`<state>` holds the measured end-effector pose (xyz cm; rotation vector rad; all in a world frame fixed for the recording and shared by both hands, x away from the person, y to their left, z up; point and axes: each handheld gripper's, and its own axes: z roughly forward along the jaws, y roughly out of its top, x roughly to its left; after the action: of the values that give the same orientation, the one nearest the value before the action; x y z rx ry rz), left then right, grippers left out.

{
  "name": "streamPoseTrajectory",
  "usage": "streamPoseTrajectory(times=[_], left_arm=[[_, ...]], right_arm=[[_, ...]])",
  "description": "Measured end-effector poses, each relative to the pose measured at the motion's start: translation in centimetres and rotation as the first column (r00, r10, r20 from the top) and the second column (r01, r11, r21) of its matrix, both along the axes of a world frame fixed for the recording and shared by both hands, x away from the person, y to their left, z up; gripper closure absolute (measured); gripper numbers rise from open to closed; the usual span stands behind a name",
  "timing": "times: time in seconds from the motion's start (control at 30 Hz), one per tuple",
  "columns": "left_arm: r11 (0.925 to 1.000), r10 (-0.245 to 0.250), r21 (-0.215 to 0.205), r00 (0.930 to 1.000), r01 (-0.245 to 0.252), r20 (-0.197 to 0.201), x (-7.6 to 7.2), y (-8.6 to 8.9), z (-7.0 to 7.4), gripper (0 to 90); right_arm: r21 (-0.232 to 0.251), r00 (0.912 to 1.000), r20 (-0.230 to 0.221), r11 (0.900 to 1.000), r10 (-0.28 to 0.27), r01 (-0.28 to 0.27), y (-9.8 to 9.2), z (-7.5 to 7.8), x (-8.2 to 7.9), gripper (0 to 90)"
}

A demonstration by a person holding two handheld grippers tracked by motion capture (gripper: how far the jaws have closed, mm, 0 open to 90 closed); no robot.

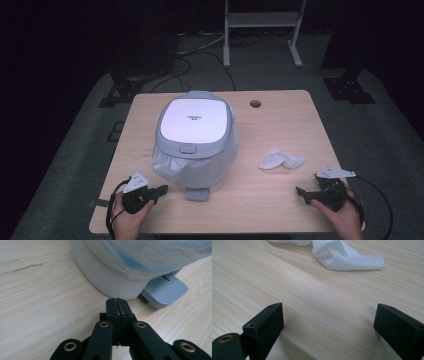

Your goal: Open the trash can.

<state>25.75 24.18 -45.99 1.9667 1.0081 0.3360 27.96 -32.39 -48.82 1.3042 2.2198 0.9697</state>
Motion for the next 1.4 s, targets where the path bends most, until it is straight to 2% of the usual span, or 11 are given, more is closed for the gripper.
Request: streamPoseTrajectory(times=[0.47,1.07,1.4], left_arm=[[0.9979,-0.054,-0.035,0.9985,0.054,0.003,-0.7,-1.5,0.5,90.0],[0.9922,-0.097,-0.077,0.9951,0.098,0.015,-1.0,-3.4,0.7,90.0],[0.9898,-0.121,-0.074,0.9925,0.122,0.017,-0.8,-4.7,0.5,90.0]], right_arm=[[0.0,1.0,0.0,1.0,0.0,0.0,0.0,0.0,0.0,7.8],[0.0,1.0,0.0,1.0,0.0,0.0,0.0,0.0,0.0,7.8],[0.0,1.0,0.0,1.0,0.0,0.0,0.0,0.0,0.0,7.8]])
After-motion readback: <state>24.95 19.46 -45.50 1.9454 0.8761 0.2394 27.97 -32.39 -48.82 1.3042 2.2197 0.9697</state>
